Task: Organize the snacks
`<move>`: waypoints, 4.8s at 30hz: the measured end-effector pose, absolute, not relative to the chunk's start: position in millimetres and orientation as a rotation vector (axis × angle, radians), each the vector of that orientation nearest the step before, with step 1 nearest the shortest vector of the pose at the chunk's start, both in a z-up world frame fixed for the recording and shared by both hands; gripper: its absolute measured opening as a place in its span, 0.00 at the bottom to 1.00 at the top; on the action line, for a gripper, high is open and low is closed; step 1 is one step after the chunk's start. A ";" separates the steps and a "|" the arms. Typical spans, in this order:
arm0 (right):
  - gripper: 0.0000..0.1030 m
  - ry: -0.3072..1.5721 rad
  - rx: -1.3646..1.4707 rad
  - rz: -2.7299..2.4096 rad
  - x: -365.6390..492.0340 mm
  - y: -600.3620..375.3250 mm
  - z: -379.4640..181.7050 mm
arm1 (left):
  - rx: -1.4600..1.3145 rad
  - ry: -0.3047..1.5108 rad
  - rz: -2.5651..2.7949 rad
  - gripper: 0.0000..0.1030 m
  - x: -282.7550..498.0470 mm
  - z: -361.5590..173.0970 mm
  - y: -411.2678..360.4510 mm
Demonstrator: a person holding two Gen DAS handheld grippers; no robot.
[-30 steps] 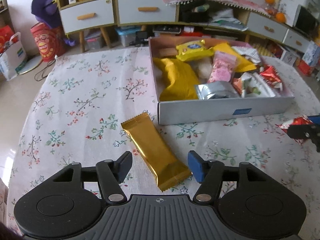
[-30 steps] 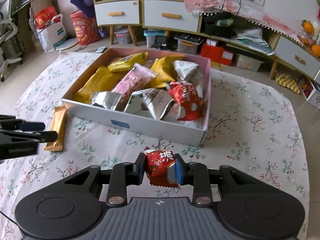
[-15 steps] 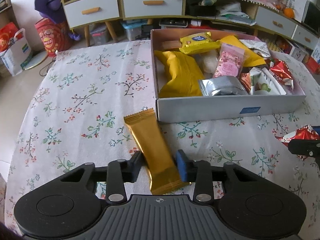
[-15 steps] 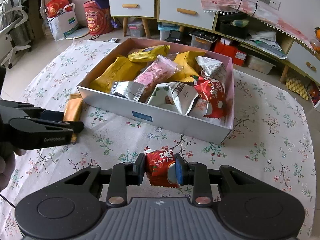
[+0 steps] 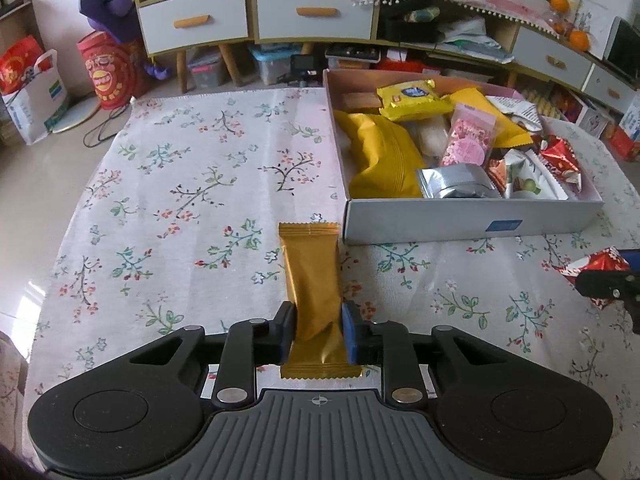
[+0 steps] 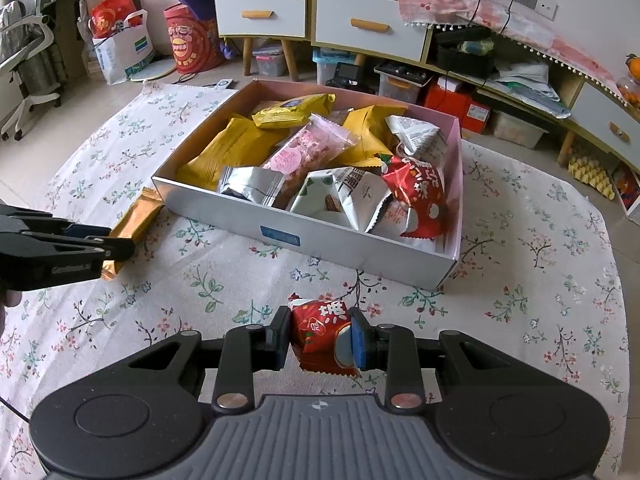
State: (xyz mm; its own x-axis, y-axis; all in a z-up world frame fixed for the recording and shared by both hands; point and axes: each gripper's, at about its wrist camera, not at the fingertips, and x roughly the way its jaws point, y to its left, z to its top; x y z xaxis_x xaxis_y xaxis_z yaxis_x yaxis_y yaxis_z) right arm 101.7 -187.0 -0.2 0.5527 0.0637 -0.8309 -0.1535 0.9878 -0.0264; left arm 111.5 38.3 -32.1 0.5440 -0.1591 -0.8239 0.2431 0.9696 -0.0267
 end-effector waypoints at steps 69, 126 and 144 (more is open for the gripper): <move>0.70 0.703 0.219 -0.064 114.9 -244.6 44.7 | 0.015 0.803 -0.259 0.90 106.2 9.2 -18.7; 0.80 0.866 -0.021 -0.055 54.0 -195.3 28.6 | 0.134 0.894 -0.157 1.00 44.2 15.8 -0.2; 0.80 0.868 -0.029 -0.049 55.1 -193.9 27.2 | 0.139 0.895 -0.156 1.00 44.7 14.2 -0.3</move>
State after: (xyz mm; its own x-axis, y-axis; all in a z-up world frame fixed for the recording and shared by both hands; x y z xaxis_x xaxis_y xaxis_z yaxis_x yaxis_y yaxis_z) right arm 55.1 -193.9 27.2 0.6455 -0.0543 -0.7618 0.0310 0.9985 -0.0449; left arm 44.7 -0.3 14.2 0.6154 -0.0768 -0.7845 0.1930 0.9796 0.0555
